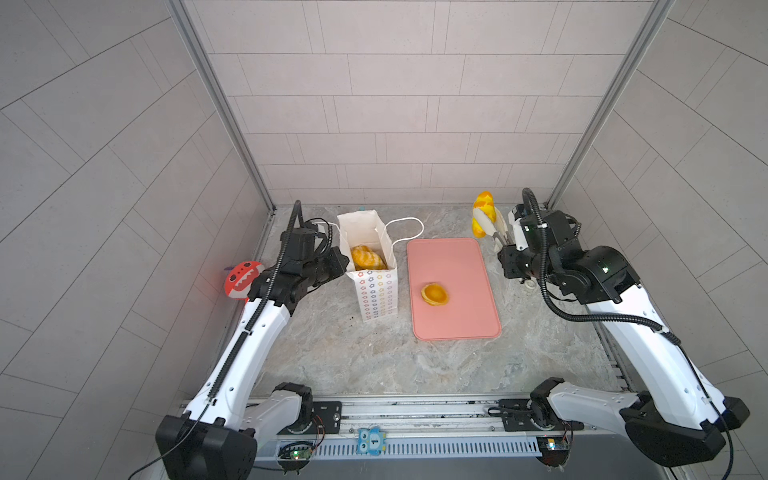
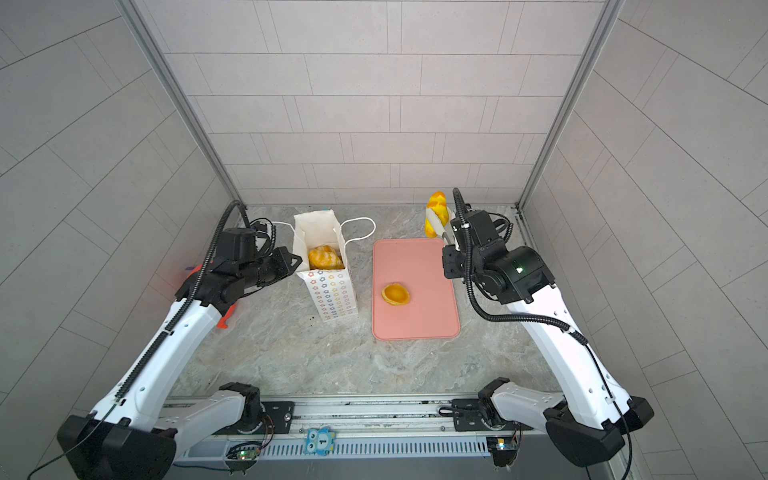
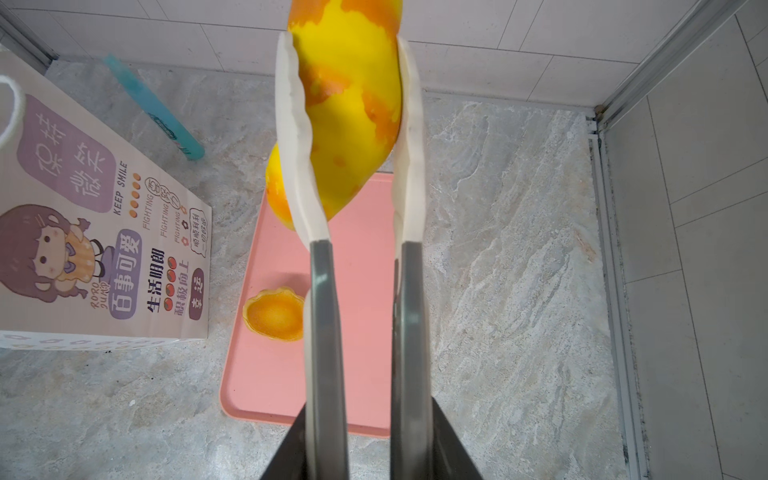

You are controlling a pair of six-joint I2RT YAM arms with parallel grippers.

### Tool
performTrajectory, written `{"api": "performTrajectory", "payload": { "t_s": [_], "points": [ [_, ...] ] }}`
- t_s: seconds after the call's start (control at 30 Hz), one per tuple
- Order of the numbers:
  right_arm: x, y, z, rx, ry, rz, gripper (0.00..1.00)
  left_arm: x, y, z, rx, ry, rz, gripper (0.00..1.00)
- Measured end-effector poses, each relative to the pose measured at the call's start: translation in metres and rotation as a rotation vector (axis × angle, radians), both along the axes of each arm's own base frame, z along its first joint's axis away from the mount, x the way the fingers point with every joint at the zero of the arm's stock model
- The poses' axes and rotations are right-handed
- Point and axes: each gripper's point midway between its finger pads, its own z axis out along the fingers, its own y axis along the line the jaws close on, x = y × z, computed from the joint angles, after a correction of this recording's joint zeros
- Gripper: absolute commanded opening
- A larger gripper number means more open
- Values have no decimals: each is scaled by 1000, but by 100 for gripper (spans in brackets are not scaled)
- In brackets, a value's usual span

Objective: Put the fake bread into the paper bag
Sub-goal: 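Lift the yellow bun with the right gripper and swing it toward the bag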

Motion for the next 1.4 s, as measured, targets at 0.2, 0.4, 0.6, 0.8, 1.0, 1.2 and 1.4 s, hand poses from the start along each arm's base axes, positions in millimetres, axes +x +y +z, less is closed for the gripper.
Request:
{"api": "performTrajectory", "payload": {
  "t_s": [0.2, 0.4, 0.6, 0.8, 1.0, 1.2, 1.4],
  "points": [
    [-1, 6, 13, 37, -24, 25, 35, 0, 0, 0, 0, 2, 0, 10],
    [1, 16, 22, 79, -32, 61, 35, -1, 0, -1, 1, 3, 0, 10],
    [3, 25, 28, 112, -37, 93, 35, -1, 0, -1, 1, 5, 1, 10],
    [5, 41, 36, 139, -44, 142, 34, -1, 0, -1, 1, 5, 1, 10],
    [5, 62, 41, 146, -46, 202, 34, -1, 0, -1, 2, 6, 1, 10],
    [3, 84, 50, 152, -59, 261, 34, -1, 1, -1, 2, 8, 2, 10],
    [-1, 110, 58, 140, -75, 334, 34, -1, 1, -1, 3, 8, 2, 10]
  ]
}}
